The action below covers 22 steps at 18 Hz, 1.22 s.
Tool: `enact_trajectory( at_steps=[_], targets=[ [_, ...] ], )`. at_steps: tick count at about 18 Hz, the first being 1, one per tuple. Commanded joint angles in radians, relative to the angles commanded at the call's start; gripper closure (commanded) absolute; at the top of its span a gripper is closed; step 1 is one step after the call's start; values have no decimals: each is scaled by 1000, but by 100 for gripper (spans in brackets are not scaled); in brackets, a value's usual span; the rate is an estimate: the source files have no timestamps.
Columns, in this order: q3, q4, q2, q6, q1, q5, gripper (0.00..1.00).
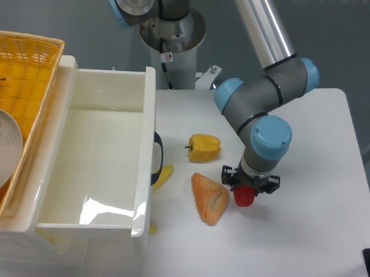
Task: Pick up the red pepper
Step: 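Lift the red bell pepper up off the table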
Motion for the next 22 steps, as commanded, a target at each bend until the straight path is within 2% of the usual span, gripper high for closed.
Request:
enact_trajectory(
  at_steps=[4, 7, 9, 12, 22],
  targets=[
    [-2, -12, 54, 51, -26, 0, 52],
    [0, -69, 98, 118, -26, 2, 52],
    [0, -107, 126, 215, -22, 3, 52],
    [-3, -141, 160, 321, -28, 9, 52],
    [-17, -149, 187, 371, -49, 5, 52]
  ],
)
